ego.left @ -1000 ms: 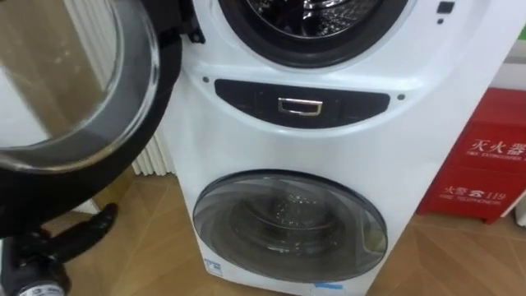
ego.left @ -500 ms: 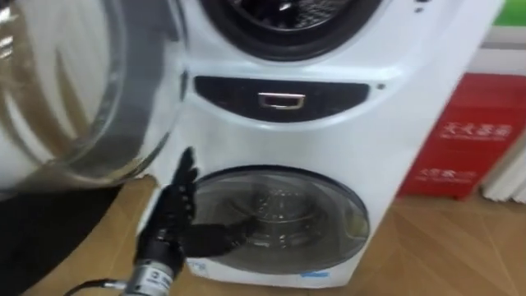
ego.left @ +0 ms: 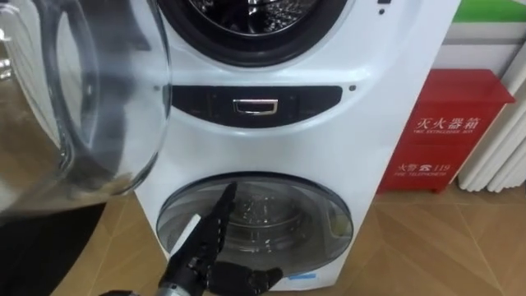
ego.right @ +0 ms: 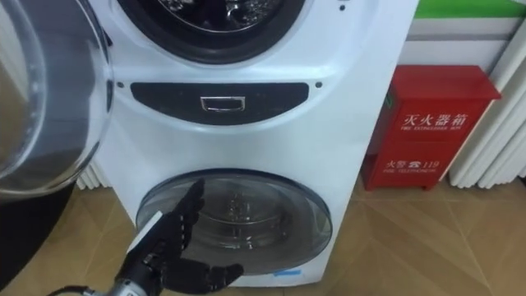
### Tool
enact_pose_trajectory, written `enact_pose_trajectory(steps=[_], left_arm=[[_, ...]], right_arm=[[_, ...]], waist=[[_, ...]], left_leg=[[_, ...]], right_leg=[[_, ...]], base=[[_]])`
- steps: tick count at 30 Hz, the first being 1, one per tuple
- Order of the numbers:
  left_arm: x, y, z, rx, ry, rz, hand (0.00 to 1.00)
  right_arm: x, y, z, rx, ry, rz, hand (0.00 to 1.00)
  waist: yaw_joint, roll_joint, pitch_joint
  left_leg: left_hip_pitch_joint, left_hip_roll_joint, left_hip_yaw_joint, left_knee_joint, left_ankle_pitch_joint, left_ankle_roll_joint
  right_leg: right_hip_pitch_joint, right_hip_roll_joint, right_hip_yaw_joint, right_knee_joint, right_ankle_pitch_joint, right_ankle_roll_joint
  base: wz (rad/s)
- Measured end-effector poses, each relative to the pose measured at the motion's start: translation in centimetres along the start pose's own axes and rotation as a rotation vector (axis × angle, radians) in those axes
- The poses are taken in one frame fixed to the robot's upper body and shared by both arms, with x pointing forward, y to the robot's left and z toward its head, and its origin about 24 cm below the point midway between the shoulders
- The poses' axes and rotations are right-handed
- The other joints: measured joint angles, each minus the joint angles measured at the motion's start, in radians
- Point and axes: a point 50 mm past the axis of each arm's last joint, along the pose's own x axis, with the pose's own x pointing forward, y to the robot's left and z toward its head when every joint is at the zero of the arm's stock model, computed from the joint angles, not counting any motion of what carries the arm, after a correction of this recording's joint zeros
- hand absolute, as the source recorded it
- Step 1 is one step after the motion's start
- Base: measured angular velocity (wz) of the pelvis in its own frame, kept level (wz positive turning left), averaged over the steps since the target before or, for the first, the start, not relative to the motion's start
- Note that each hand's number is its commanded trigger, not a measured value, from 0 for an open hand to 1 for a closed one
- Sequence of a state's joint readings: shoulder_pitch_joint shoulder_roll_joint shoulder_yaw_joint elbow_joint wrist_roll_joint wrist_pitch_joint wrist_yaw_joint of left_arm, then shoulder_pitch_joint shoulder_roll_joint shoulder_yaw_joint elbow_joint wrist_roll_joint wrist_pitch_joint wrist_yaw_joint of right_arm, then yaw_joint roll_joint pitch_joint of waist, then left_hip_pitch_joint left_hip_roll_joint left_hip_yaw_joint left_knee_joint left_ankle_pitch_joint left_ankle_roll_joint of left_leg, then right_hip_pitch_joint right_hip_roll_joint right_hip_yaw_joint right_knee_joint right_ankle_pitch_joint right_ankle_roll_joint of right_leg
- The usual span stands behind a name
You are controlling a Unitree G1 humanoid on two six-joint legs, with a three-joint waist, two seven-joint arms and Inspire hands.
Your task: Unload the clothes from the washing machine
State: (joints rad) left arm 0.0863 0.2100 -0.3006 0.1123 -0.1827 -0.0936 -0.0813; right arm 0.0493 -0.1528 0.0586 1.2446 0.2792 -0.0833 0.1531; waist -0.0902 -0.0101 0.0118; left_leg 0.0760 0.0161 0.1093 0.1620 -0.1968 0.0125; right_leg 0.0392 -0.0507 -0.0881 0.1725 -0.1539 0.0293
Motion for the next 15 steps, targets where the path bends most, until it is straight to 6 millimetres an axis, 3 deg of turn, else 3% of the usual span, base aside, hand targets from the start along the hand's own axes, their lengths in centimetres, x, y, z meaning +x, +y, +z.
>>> enact_pose_trajectory(steps=[5,8,10,12,15], left_arm=[[-0.4,0.2,-2.2,-0.015,0.090,0.011,0.00],[-1.7,0.9,-6.1,-0.027,0.263,0.043,0.00],[-3.4,1.5,-9.5,-0.045,0.418,0.084,0.00],[-7.2,2.5,-13.6,-0.085,0.631,0.176,0.00],[-12.1,3.7,-17.0,-0.147,0.847,0.350,0.00]], right_arm=[[0.0,0.0,-0.1,0.011,0.017,0.001,0.00],[-0.1,-0.1,-0.4,0.018,0.022,-0.005,0.00],[-0.1,-0.2,-0.6,0.028,0.024,-0.018,0.00],[-0.3,-0.3,-0.8,0.044,0.010,-0.034,0.00],[-0.4,-0.5,-1.0,0.052,0.014,-0.043,0.00]], waist=[[0.001,-0.005,0.0014],[0.006,-0.006,-0.0069],[0.009,-0.006,-0.0078],[0.023,-0.008,-0.0075],[0.032,-0.010,-0.0063]], left_leg=[[0.005,0.000,0.001,-0.003,-0.001,-0.001],[0.022,0.000,0.004,-0.016,-0.001,-0.001],[0.032,0.001,0.010,-0.016,-0.001,-0.002],[0.040,0.006,0.030,-0.018,-0.004,-0.006],[0.039,0.010,0.031,-0.018,-0.010,-0.010]], right_leg=[[-0.006,0.000,0.004,-0.003,0.000,0.000],[0.004,0.002,0.005,-0.002,0.000,0.000],[0.013,0.003,0.007,-0.003,0.000,0.000],[0.013,0.008,0.019,-0.004,0.000,0.000],[0.011,0.012,0.022,-0.008,-0.001,-0.002]], base=[[0.00],[-0.03],[-0.09],[-0.21],[-0.06]])
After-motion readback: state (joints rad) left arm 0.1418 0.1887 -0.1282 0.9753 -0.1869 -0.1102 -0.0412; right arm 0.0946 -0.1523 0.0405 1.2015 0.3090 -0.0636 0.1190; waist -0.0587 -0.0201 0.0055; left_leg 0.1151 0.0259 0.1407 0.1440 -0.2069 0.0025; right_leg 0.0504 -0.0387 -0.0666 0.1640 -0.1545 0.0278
